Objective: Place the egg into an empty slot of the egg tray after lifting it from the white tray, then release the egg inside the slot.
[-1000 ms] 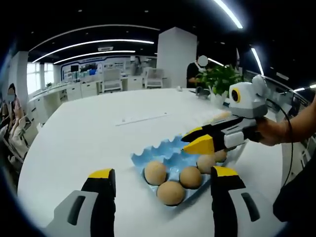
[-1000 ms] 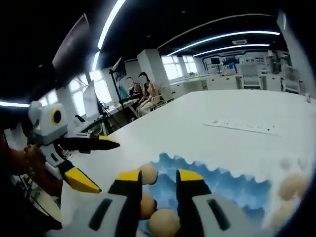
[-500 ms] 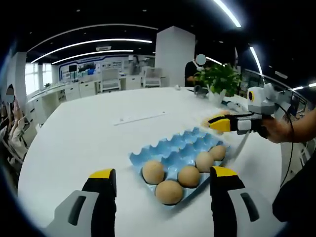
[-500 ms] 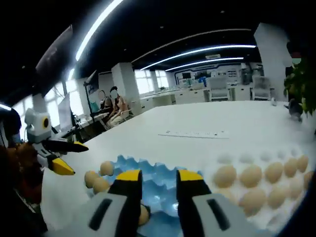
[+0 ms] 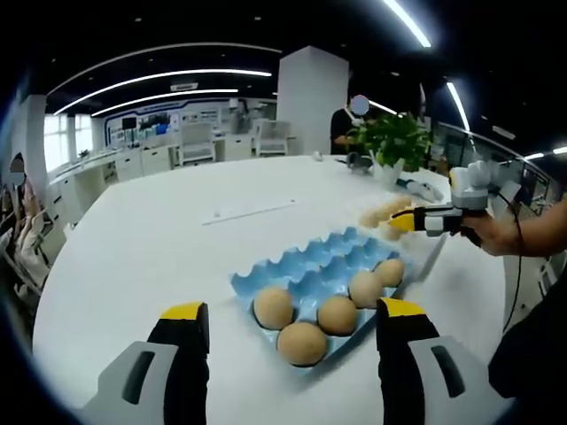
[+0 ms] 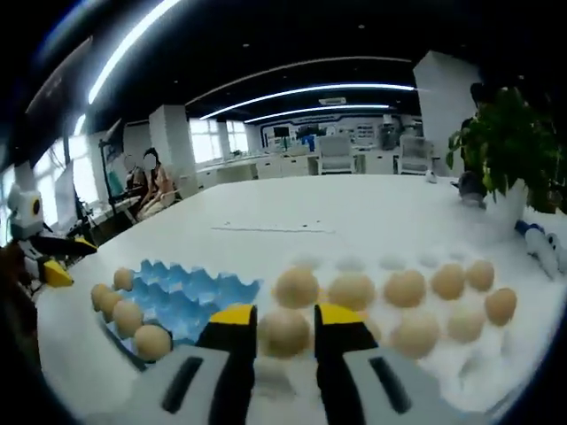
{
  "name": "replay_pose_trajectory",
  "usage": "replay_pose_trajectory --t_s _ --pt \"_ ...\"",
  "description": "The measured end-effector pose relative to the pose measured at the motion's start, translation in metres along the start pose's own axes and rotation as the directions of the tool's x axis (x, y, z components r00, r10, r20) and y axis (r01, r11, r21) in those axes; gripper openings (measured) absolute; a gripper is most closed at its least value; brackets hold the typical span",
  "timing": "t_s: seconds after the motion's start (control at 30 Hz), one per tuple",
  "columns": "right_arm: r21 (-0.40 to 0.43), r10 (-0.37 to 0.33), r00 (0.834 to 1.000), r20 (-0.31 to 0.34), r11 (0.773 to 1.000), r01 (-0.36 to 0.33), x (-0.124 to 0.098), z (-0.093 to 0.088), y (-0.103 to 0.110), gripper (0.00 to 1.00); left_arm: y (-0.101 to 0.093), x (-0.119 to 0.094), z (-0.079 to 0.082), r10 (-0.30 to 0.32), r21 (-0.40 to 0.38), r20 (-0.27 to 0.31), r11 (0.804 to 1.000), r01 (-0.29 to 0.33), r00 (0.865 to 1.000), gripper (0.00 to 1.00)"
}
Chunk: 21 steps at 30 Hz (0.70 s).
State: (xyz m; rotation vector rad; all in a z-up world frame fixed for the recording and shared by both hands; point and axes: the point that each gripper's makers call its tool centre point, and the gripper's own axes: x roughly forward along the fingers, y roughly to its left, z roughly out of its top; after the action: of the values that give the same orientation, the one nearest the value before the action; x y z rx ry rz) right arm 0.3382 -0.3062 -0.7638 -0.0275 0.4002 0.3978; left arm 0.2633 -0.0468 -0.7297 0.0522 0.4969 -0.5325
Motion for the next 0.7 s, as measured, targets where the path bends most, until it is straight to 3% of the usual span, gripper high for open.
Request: replay_pose_trajectory --t_s 0.13,0.17,0.23,0.3,0.33,0.4,0.43,0.5,0.53,0.57,0.6,0.63,0.7 --pt "-0.033 0.011 0.999 -0.043 0.999 -0.013 0.005 -0.009 0.006 0.24 0.000 0.000 0.000 0.000 -0.002 0.000 1.000 0.000 1.000 0.76" --pt "-0.080 -0.001 1.000 -0.025 0.997 -0.001 0.005 -0.005 0.004 0.23 0.000 0.000 0.000 0.001 -0.001 0.000 1.000 -0.001 1.000 0.76" --pt "-0.081 0.001 0.999 -0.036 0.997 -0.004 0.006 -0.005 0.005 0.23 0.000 0.000 0.000 0.000 0.001 -0.001 1.000 0.000 1.000 0.76" --pt "-0.138 0.012 0.998 -0.063 0.990 -0.021 0.006 -0.007 0.006 0.24 0.000 0.000 -0.001 -0.001 -0.002 -0.002 1.000 0.001 1.000 0.76" --pt "-0.179 0.019 0.997 -0.078 0.983 -0.033 0.006 -0.008 0.006 0.24 0.000 0.000 -0.001 -0.004 -0.005 -0.004 1.000 0.004 1.000 0.76" --pt "-0.324 0.028 0.989 -0.144 0.943 -0.074 0.007 -0.012 0.008 0.25 0.000 0.000 -0.002 -0.004 -0.007 -0.006 1.000 0.003 1.000 0.75" --pt "-0.352 0.023 0.986 -0.165 0.933 -0.081 0.006 -0.013 0.008 0.25 -0.001 0.000 -0.001 -0.003 -0.005 -0.005 1.000 0.003 1.000 0.76" --pt "-0.275 0.026 0.975 -0.220 0.957 -0.088 0.008 -0.014 0.008 0.25 -0.003 0.001 0.000 -0.009 0.001 0.000 1.000 0.009 1.000 0.76" --pt "-0.271 0.036 0.972 -0.234 0.957 -0.100 0.009 -0.014 0.008 0.26 -0.003 0.002 0.001 -0.012 0.002 -0.001 1.000 0.012 1.000 0.75" --pt "-0.324 0.061 0.963 -0.264 0.934 -0.148 0.011 -0.015 0.009 0.26 -0.004 0.002 0.001 -0.011 0.002 -0.001 1.000 0.011 1.000 0.72" --pt "-0.333 0.066 0.956 -0.284 0.929 -0.163 0.012 -0.015 0.009 0.26 -0.003 0.002 0.002 -0.010 0.003 0.002 1.000 0.010 1.000 0.71" --pt "-0.305 0.071 0.946 -0.316 0.937 -0.172 0.013 -0.016 0.009 0.26 -0.004 0.002 0.004 -0.011 0.004 0.012 1.000 0.011 1.000 0.71" --pt "-0.316 0.092 0.931 -0.353 0.925 -0.211 0.015 -0.017 0.010 0.26 -0.003 0.002 0.005 -0.008 0.004 0.015 1.000 0.008 1.000 0.71"
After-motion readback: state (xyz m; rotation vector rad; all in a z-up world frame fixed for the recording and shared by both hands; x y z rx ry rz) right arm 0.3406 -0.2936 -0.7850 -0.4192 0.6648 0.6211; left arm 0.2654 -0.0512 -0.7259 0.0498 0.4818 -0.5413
